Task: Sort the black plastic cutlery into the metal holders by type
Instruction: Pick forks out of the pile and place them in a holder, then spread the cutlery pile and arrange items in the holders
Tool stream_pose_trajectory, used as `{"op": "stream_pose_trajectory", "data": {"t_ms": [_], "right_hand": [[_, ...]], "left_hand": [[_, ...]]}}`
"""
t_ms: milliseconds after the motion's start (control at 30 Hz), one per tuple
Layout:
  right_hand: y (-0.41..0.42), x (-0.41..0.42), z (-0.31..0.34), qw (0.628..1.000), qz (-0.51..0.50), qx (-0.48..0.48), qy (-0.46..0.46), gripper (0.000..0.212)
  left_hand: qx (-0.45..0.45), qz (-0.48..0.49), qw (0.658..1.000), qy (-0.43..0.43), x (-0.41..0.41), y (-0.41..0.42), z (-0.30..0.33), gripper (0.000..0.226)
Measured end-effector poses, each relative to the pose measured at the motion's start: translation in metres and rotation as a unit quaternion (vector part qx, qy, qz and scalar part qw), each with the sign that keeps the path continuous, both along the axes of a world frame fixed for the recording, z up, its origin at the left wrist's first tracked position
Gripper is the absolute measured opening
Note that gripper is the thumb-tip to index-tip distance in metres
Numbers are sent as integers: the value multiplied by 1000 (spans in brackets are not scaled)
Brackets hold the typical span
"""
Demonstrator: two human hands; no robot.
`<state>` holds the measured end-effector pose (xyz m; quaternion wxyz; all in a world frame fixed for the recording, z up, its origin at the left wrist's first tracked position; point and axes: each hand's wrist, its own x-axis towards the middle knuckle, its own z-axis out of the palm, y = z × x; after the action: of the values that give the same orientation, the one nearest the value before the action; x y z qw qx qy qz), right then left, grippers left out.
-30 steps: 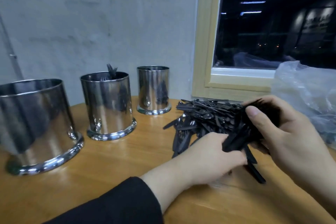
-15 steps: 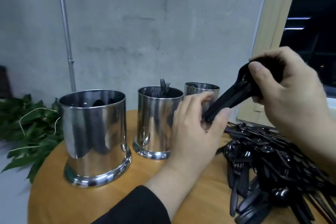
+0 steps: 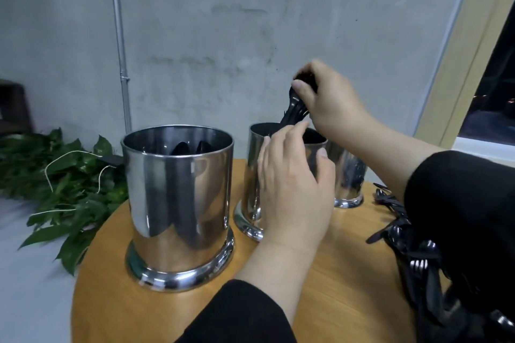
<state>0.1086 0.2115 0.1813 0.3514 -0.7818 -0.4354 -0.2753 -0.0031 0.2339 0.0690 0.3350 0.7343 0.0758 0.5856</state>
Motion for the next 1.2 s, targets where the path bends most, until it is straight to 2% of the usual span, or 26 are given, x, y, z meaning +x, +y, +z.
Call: {"op": "stream_pose_trajectory", "data": {"t_ms": [67, 167, 233, 433, 733, 867, 1000, 1100, 1200], "right_hand": [[-1, 0, -5, 998, -11, -62, 26, 29], [-20, -5, -3, 997, 3, -67, 38, 57], [-40, -9, -2, 997, 12, -71, 36, 64], [-85, -8, -18, 992, 13, -115, 44, 55], [-88, -14, -33, 989, -2, -135, 62, 53], [-97, -19, -30, 991, -1, -111, 72, 49], [-130, -30, -35, 994, -27, -53, 93, 42], [-181, -47, -62, 992, -53, -50, 100, 34], [-242, -66, -98, 985, -86, -123, 89, 31]], "left_hand": [[-7, -5, 1000, -5, -1, 2, 1, 40], [-4, -8, 1000, -5, -2, 1, 1, 35], [5, -12, 1000, 0, -3, -1, 2, 33], [7, -11, 1000, 11, -1, -3, -1, 29], [4, -19, 1000, -2, -3, 0, 0, 27], [13, -22, 1000, -6, -3, 0, -1, 26], [63, -11, 997, -48, -4, -8, -2, 25], [129, -76, 988, -48, -4, -30, -7, 26], [181, -179, 966, 40, -5, -61, -19, 27]]}}
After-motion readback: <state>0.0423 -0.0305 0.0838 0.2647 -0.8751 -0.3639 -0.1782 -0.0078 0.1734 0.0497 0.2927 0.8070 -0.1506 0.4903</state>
